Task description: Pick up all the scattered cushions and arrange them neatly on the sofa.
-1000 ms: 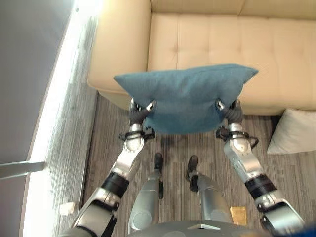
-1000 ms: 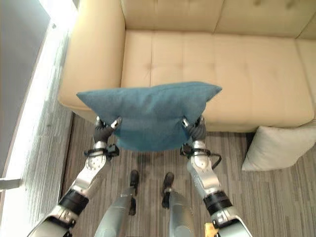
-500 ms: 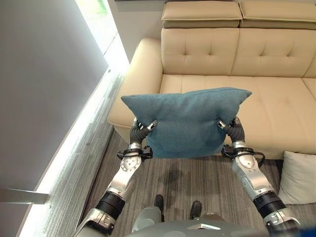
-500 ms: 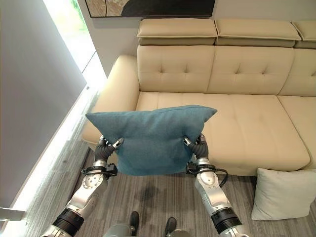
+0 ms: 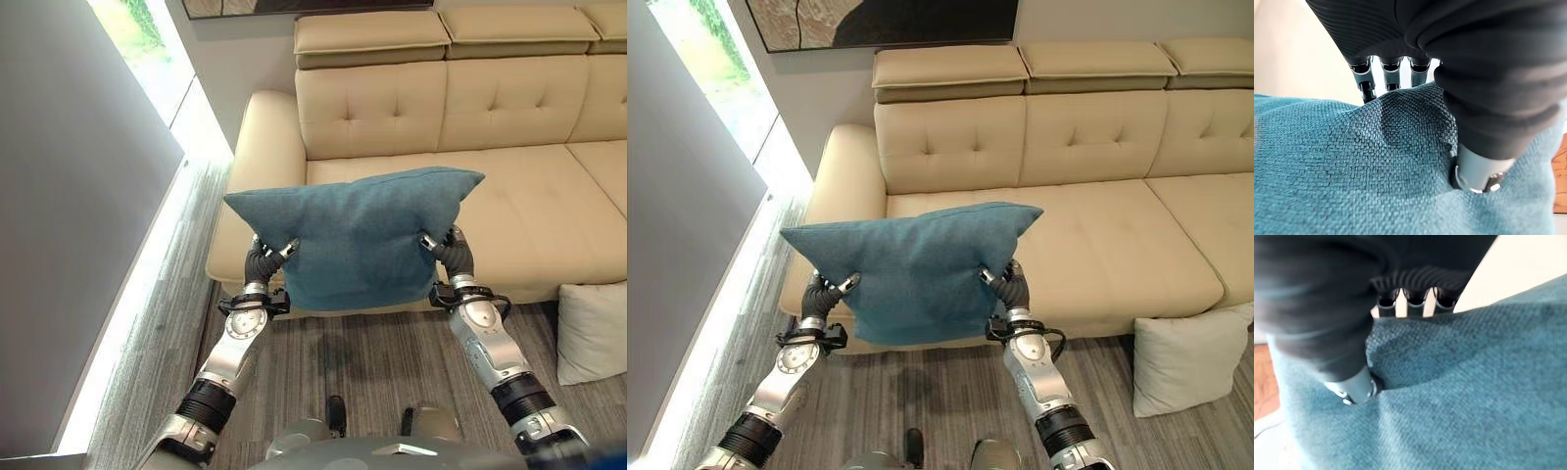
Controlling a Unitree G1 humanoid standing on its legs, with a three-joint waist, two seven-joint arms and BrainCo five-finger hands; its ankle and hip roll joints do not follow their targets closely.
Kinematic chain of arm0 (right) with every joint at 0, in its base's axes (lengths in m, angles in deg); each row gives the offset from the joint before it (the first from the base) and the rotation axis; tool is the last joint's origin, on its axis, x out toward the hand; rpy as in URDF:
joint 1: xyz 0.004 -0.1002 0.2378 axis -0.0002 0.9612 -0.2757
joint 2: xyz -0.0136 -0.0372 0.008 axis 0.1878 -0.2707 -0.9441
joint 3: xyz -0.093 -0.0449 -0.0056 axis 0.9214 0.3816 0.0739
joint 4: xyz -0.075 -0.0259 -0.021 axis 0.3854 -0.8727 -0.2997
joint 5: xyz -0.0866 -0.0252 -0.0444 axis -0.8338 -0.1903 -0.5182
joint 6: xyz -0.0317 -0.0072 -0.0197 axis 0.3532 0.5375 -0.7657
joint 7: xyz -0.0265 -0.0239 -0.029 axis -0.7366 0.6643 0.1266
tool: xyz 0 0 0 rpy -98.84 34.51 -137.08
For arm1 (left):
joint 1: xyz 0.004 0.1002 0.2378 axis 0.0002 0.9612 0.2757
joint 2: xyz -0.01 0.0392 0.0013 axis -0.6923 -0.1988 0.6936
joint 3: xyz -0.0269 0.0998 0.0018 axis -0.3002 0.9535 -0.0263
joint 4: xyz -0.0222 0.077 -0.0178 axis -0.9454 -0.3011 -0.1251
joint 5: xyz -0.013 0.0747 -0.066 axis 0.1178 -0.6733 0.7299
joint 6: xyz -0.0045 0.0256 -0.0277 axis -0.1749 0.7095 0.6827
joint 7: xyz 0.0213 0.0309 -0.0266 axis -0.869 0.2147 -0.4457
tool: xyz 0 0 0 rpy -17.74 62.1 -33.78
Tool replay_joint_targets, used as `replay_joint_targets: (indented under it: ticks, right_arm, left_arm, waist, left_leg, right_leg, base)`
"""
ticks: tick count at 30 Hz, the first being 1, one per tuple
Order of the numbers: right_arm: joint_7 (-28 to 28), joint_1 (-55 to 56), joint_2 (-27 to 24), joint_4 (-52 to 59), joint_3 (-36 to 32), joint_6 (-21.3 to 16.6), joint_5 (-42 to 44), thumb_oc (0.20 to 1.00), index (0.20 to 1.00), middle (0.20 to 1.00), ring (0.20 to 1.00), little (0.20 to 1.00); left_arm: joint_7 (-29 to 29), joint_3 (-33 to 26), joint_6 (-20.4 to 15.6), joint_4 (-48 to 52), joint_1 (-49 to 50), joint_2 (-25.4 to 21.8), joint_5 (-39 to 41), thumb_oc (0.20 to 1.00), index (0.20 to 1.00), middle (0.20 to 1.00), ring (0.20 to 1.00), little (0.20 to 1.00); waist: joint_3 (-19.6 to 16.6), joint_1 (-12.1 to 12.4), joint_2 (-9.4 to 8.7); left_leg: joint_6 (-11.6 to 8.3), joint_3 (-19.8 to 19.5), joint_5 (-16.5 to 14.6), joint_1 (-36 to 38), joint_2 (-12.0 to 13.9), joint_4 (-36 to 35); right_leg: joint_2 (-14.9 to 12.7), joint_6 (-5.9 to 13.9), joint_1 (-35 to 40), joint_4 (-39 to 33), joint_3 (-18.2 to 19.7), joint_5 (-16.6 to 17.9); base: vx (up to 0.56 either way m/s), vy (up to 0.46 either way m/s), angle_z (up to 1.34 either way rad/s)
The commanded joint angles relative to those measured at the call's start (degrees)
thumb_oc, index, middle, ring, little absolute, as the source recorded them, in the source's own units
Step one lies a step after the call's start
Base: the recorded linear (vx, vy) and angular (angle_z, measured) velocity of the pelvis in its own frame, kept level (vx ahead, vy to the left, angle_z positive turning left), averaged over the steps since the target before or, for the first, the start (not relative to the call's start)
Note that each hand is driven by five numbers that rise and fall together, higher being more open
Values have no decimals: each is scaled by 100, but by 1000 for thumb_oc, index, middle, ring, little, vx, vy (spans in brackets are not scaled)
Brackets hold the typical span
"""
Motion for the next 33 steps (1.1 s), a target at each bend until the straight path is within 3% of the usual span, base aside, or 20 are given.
replay_joint_targets:
  ticks: [1, 4, 5, 6, 9, 12, 15, 18, 21, 24, 26, 28, 29, 31, 33]
  right_arm:
    - [-298, -655, 136, 651, 63, -502, 70, 200, 200, 200, 200, 200]
    - [-307, -554, 49, 609, 15, -498, 81, 200, 200, 200, 200, 200]
    - [-298, -447, -3, 663, -64, -524, 140, 200, 200, 200, 200, 200]
    - [-253, -374, -89, 683, -135, -534, 164, 200, 200, 200, 200, 200]
    - [-187, -286, -149, 693, -225, -500, 176, 200, 200, 200, 200, 200]
    - [-190, -210, -159, 669, -282, -496, 171, 200, 200, 200, 200, 200]
    - [-141, -255, -155, 604, -301, -465, 174, 200, 200, 200, 200, 200]
    - [-148, -225, -125, 633, -274, -441, 138, 200, 200, 200, 200, 200]
    - [-220, -179, -86, 658, -252, -396, 77, 200, 200, 200, 200, 200]
    - [-331, -243, 57, 612, -178, -344, -13, 200, 200, 200, 200, 200]
    - [-372, -228, 95, 616, -187, -329, 4, 200, 200, 200, 200, 200]
    - [-451, -249, 138, 630, -192, -316, -41, 200, 200, 200, 200, 200]
    - [-451, -250, 137, 630, -191, -316, -41, 200, 200, 200, 200, 200]
    - [-464, -291, 153, 674, -204, -339, -73, 200, 200, 200, 200, 200]
    - [-482, -268, 182, 704, -232, -339, -73, 200, 200, 200, 200, 200]
  left_arm:
    - [416, 304, -490, 669, -461, 172, -277, 200, 200, 200, 200, 200]
    - [425, 329, -494, 624, -450, 268, -224, 200, 200, 200, 200, 200]
    - [450, 381, -477, 588, -473, 330, -189, 200, 200, 200, 200, 200]
    - [486, 455, -486, 548, -552, 405, -91, 200, 200, 200, 200, 200]
    - [509, 481, -447, 542, -577, 459, -37, 200, 200, 200, 200, 200]
    - [556, 477, -373, 520, -549, 444, -68, 200, 200, 200, 200, 200]
    - [515, 459, -328, 540, -547, 398, -91, 200, 200, 200, 200, 200]
    - [487, 410, -314, 532, -481, 380, -115, 200, 200, 200, 200, 200]
    - [520, 371, -303, 600, -359, 338, -115, 200, 200, 200, 200, 200]
    - [554, 290, -294, 702, -227, 233, -148, 200, 200, 200, 200, 200]
    - [569, 265, -289, 711, -186, 218, -153, 200, 200, 200, 200, 200]
    - [596, 209, -279, 736, -131, 165, -153, 200, 200, 200, 200, 200]
    - [596, 207, -279, 736, -132, 166, -153, 200, 200, 200, 200, 200]
    - [576, 193, -309, 713, -165, 128, -182, 200, 200, 200, 200, 200]
    - [578, 189, -315, 694, -196, 129, -222, 200, 200, 200, 200, 200]
  waist:
    - [-187, -60, -192]
    - [-242, -89, -283]
    - [-216, -122, -324]
    - [-126, -142, -374]
    - [-80, -153, -424]
    - [-136, -70, -536]
    - [-95, 92, -455]
    - [-185, 144, -412]
    - [-308, 210, -404]
    - [-422, 389, -411]
    - [-453, 423, -408]
    - [-421, 407, -346]
    - [-423, 415, -349]
    - [-346, 363, -283]
    - [-308, 282, -213]
  left_leg:
    - [-348, -628, -759, 316, 336, 335]
    - [-517, -717, -927, 298, 373, 742]
    - [-664, -731, -857, 90, 432, 1323]
    - [-802, -789, -573, -457, 480, 2302]
    - [-760, -709, -498, -898, 537, 2913]
    - [-652, -610, -685, -1237, 411, 2270]
    - [-807, -642, 128, -1675, 506, 1366]
    - [-789, -577, 173, -1482, 566, 1070]
    - [-720, -614, 72, -1258, 473, 1008]
    - [-461, -428, -365, -948, 325, 1190]
    - [-402, -388, -449, -871, 293, 1202]
    - [-231, -334, -593, -680, 228, 1199]
    - [-228, -324, -594, -683, 226, 1198]
    - [-134, -295, -635, -619, 203, 1176]
    - [-113, -364, -655, -505, 199, 1103]
  right_leg:
    - [352, 7, 595, -1642, -94, 739]
    - [449, -146, 928, -1801, -148, 675]
    - [497, -260, 1128, -1884, -222, 607]
    - [509, -410, 1264, -1941, -283, 559]
    - [587, -563, 1506, -2061, -329, 425]
    - [630, -541, 1731, -2187, -344, 305]
    - [841, -552, 2072, -2207, -267, 69]
    - [885, -534, 2245, -2216, -210, -19]
    - [794, -482, 2357, -2126, -143, -113]
    - [472, -291, 2347, -1625, -35, -206]
    - [416, -240, 2301, -1490, 9, -204]
    - [241, -25, 1878, -658, 70, 167]
    - [237, -21, 1862, -639, 82, 160]
    - [178, 132, 1542, -125, 149, 474]
    - [175, 78, 1259, 97, 172, 479]
  base:
    - [401, -315, -1]
    - [291, -276, 48]
    - [212, -340, 61]
    - [191, -341, 73]
    - [125, -169, 37]
    - [253, -108, 20]
    - [274, 12, -19]
    - [231, 65, -17]
    - [341, 165, -47]
    - [260, 225, -30]
    - [159, 170, -40]
    - [105, 161, -29]
    - [24, 102, -18]
    - [41, 99, -8]
    - [100, 66, -6]
